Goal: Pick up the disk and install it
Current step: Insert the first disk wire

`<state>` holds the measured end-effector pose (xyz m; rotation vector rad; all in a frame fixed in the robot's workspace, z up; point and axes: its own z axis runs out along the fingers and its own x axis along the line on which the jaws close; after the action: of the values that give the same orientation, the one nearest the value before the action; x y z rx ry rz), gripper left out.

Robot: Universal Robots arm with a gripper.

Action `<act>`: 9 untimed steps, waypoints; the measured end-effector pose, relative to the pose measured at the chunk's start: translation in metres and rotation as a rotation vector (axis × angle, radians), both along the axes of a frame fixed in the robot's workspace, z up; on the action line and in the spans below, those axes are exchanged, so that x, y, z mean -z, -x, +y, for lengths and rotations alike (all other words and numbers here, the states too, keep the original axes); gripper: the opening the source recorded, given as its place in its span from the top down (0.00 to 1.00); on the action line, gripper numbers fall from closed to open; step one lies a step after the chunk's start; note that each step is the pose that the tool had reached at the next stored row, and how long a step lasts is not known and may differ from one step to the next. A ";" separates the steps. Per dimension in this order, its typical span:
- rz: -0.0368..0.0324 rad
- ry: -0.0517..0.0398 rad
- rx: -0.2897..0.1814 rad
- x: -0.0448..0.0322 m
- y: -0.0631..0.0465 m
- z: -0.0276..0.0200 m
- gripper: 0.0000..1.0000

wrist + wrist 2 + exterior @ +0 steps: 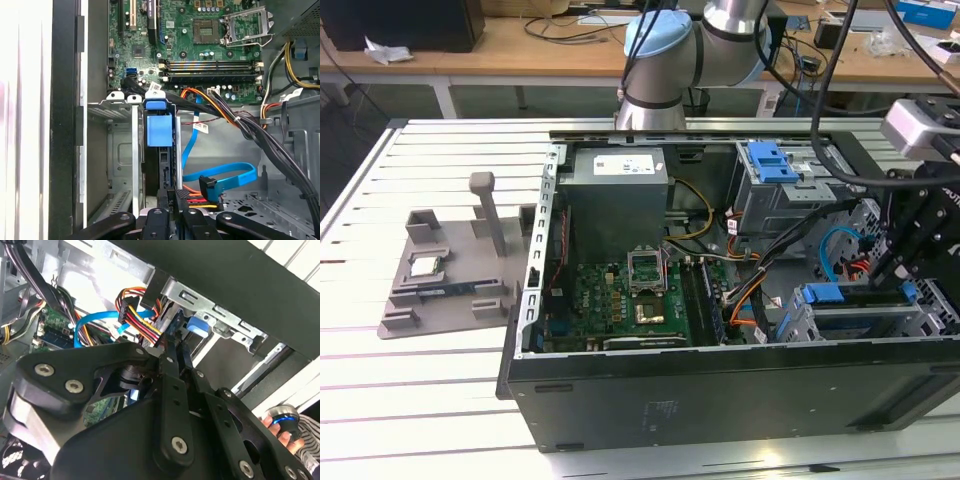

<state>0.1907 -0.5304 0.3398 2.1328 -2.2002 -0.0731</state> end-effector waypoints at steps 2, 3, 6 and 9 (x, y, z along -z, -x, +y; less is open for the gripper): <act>0.0000 0.0001 0.000 0.0006 0.000 0.0000 0.83; 0.0001 0.0000 -0.001 0.0015 0.000 0.0000 0.83; -0.0001 0.0010 -0.001 0.0044 0.000 0.0000 0.83; 0.0000 0.0004 -0.001 0.0054 0.001 -0.0001 0.83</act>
<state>0.1901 -0.5305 0.3344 2.1334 -2.1993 -0.0726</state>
